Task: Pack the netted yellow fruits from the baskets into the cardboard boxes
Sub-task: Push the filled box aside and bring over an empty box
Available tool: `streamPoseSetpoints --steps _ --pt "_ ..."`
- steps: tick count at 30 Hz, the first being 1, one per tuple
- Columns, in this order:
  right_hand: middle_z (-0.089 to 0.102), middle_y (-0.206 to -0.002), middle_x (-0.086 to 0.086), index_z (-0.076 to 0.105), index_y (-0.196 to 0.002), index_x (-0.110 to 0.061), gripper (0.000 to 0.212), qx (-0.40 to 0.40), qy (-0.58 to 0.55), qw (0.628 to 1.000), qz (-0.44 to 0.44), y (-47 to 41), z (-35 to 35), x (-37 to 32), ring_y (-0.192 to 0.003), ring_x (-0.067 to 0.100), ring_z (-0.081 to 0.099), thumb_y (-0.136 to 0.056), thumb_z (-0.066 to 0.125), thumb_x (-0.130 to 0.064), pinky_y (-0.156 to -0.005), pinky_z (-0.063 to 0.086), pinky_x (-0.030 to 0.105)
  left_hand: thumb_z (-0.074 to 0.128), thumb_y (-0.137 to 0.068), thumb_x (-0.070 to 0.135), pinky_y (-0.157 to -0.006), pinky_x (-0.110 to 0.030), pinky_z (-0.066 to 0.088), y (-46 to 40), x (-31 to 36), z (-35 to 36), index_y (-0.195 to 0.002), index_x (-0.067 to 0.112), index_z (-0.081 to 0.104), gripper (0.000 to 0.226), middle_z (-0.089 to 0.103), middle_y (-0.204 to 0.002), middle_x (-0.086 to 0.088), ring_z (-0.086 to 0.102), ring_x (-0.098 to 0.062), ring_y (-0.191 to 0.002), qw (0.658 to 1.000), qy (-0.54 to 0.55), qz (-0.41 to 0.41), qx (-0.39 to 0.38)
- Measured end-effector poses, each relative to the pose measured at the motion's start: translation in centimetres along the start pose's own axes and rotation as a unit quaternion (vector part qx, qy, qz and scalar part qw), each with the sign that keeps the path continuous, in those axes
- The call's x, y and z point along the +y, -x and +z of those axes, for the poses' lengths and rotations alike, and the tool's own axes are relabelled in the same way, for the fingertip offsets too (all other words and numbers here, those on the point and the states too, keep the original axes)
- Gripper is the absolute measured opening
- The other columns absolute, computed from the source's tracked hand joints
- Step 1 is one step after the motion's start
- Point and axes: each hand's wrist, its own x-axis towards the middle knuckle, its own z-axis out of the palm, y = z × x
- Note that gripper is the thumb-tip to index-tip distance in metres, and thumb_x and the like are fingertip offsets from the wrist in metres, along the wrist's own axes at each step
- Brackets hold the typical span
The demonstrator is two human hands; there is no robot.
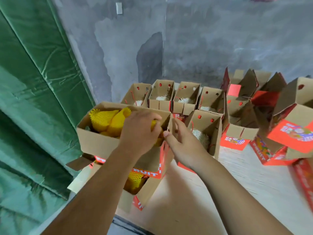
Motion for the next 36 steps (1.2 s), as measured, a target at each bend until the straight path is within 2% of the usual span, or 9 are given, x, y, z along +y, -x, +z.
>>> streamPoseSetpoints --steps 7,10,13,17,21,25,30,33,36 --pt "0.062 -0.13 -0.01 0.047 -0.143 -0.027 0.045 0.104 -0.038 0.994 -0.008 2.2 -7.8 2.1 -0.122 0.004 0.055 -0.1 0.047 -0.014 -0.103 0.044 0.025 0.058 -0.099 0.023 -0.091 -0.041 0.054 -3.4 9.7 5.9 -0.116 0.031 0.068 0.022 0.067 -0.109 0.014 0.064 -0.011 -0.1 0.98 0.177 0.076 -0.046" --pt "0.062 -0.127 -0.009 0.048 -0.14 -0.027 0.047 0.154 -0.022 0.988 0.011 3.1 -13.4 4.3 -0.118 0.006 0.056 -0.097 0.047 -0.009 -0.096 0.045 0.017 0.053 -0.104 0.027 -0.092 -0.04 0.056 -5.8 15.4 8.9 -0.117 0.044 0.059 0.022 0.067 -0.109 0.02 0.065 -0.002 -0.102 0.954 0.261 0.083 -0.124" --pt "0.062 -0.128 -0.006 0.05 -0.138 -0.026 0.05 0.204 0.014 0.978 0.027 4.3 -19.2 6.9 -0.122 0.011 0.055 -0.092 0.048 -0.006 -0.099 0.047 0.028 0.05 -0.106 0.028 -0.091 -0.037 0.058 -7.6 21.8 11.9 -0.117 0.051 0.053 0.025 0.066 -0.107 0.023 0.065 0.003 -0.101 0.932 0.308 0.11 -0.16" --pt "0.062 -0.117 -0.014 0.049 -0.129 -0.03 0.045 0.256 0.051 0.964 0.059 5.9 -26.7 11.4 -0.111 0.011 0.058 -0.092 0.052 -0.006 -0.08 0.039 0.006 0.048 -0.104 0.013 -0.102 -0.039 0.051 -9.3 30.2 16.4 -0.122 0.043 0.056 0.036 0.065 -0.115 0.015 0.063 -0.007 -0.113 0.91 0.338 0.155 -0.183" --pt "0.035 -0.161 0.004 0.019 -0.161 -0.02 0.076 0.23 0.124 0.957 0.122 6.4 -33.5 15.6 -0.146 0.021 0.038 -0.094 0.055 -0.02 -0.107 0.033 0.024 0.048 -0.1 0.005 -0.11 -0.027 0.041 -11.3 36.6 20.9 -0.138 0.022 0.058 0.042 0.057 -0.139 -0.001 0.054 -0.016 -0.132 0.922 0.279 0.175 -0.206" --pt "0.031 -0.162 0.008 0.019 -0.16 -0.02 0.076 0.224 0.141 0.954 0.14 6.7 -37.9 19.1 -0.145 0.023 0.037 -0.093 0.055 -0.023 -0.114 0.034 0.033 0.054 -0.098 0.016 -0.112 -0.041 0.042 -13.9 40.9 24.2 -0.149 0.028 0.047 0.053 0.035 -0.161 0.004 0.043 -0.023 -0.144 0.938 0.16 0.213 -0.219" --pt "0.03 -0.161 0.005 0.018 -0.16 -0.021 0.076 0.198 0.14 0.96 0.143 7.1 -41.3 22.8 -0.138 0.028 0.046 -0.092 0.054 -0.022 -0.113 0.039 0.039 0.057 -0.099 0.024 -0.112 -0.042 0.042 -16.0 44.0 27.7 -0.164 0.032 0.015 0.078 -0.005 -0.174 0.002 0.038 -0.028 -0.15 0.93 0.019 0.207 -0.303" --pt "0.029 -0.158 0.002 0.02 -0.157 -0.021 0.075 0.173 0.146 0.964 0.136 7.2 -42.1 24.5 -0.134 0.032 0.049 -0.091 0.054 -0.016 -0.109 0.042 0.044 0.06 -0.098 0.023 -0.102 -0.044 0.049 -16.1 44.7 29.7 -0.163 0.031 0.014 0.081 0.025 -0.164 -0.001 0.052 -0.03 -0.137 0.92 -0.063 0.199 -0.331" --pt "0.027 -0.158 -0.005 0.021 -0.153 -0.026 0.072 0.154 0.151 0.968 0.13 7.1 -42.3 26.0 -0.13 0.034 0.052 -0.089 0.053 -0.014 -0.106 0.045 0.048 0.052 -0.1 0.015 -0.084 -0.044 0.055 -15.6 45.3 30.4 -0.135 0.031 0.048 0.039 0.05 -0.128 0.002 0.064 -0.027 -0.113 0.949 -0.077 0.194 -0.238"
